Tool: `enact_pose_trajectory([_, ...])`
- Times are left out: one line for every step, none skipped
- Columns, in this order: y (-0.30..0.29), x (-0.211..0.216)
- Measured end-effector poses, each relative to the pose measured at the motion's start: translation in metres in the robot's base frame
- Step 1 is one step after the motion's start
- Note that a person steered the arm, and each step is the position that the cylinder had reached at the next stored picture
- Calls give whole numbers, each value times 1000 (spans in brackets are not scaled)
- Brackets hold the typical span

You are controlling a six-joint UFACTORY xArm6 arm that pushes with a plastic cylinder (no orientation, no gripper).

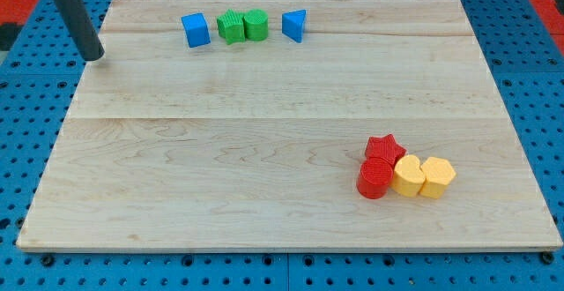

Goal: Place your arm to the top of the green circle

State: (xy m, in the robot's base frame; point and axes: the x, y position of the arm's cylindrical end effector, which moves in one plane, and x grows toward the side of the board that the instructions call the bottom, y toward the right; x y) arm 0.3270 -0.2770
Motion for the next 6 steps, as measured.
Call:
enact_pose_trajectory([-3,-47])
enact_pose_trajectory([-10,-110])
enact_pose_trajectory([5,-135])
enact_pose_trajectory([6,-136])
enact_pose_trajectory([45,-135])
enact_pose_trajectory([158,-135])
